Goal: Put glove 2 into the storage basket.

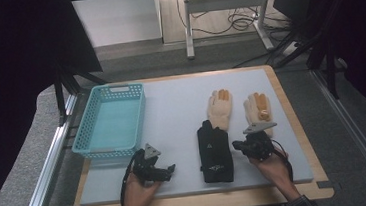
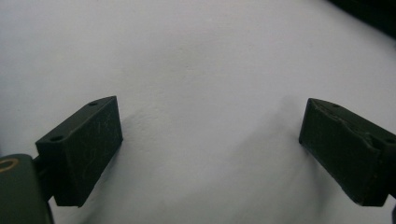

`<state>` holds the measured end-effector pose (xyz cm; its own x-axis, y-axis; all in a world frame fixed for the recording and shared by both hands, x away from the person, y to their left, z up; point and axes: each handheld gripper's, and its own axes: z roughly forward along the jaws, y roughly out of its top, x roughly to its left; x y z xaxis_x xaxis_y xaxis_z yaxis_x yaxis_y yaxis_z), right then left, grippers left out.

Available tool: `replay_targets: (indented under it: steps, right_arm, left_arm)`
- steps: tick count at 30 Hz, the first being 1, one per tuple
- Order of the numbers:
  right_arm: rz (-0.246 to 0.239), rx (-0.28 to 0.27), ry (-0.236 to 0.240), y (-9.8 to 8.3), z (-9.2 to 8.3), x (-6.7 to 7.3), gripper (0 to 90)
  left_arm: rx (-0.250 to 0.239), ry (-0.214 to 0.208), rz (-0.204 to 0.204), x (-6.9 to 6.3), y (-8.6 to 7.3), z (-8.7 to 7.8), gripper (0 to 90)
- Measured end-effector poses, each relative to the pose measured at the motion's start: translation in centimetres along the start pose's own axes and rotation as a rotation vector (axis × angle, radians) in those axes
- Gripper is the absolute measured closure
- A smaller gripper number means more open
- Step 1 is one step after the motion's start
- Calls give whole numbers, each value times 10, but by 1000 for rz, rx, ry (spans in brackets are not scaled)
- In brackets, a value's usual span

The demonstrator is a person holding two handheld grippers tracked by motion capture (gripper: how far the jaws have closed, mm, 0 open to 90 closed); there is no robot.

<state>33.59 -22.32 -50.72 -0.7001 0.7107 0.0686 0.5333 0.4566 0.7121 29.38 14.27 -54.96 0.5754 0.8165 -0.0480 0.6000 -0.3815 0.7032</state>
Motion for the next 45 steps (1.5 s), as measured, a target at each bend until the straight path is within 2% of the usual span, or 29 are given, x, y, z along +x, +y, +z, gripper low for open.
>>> replay_targets:
  steps: [4, 8, 11, 18, 24, 28, 31, 33, 35, 42, 45]
  right_arm:
    - [-33, 32, 45, -15, 2, 14, 884]
    - [-60, 38, 77, -19, 8, 25, 883]
    - [-69, 39, 84, -17, 11, 29, 883]
    - [-100, 34, 136, -10, 23, 48, 875]
    - [-122, 29, 171, -1, 37, 65, 856]
    - [-139, 16, 187, 4, 47, 78, 842]
    - [-154, 19, 183, 5, 48, 81, 815]
    - [-161, 19, 168, 4, 45, 79, 781]
    - [-145, 10, 150, 1, 38, 72, 744]
    - [-78, -26, 39, -7, 16, 35, 607]
    - [-53, -22, 19, -8, 7, 19, 522]
  left_arm:
    - [-2, 0, 0, 0, 0, 0, 63]
    - [-3, 0, -2, 0, 0, 0, 63]
    - [-4, 0, -4, 0, 0, 0, 64]
    - [-4, 3, -18, 1, -1, -1, 62]
    - [13, 18, -5, 7, -5, -6, 41]
    - [12, 11, -16, 13, -9, -8, 28]
    - [12, 11, -8, 13, -9, -9, 35]
    - [11, 10, -10, 13, -9, -9, 36]
    - [11, 11, -10, 13, -9, -9, 34]
    - [6, 6, -13, 13, -10, -8, 34]
    - [5, 6, -12, 13, -10, -8, 34]
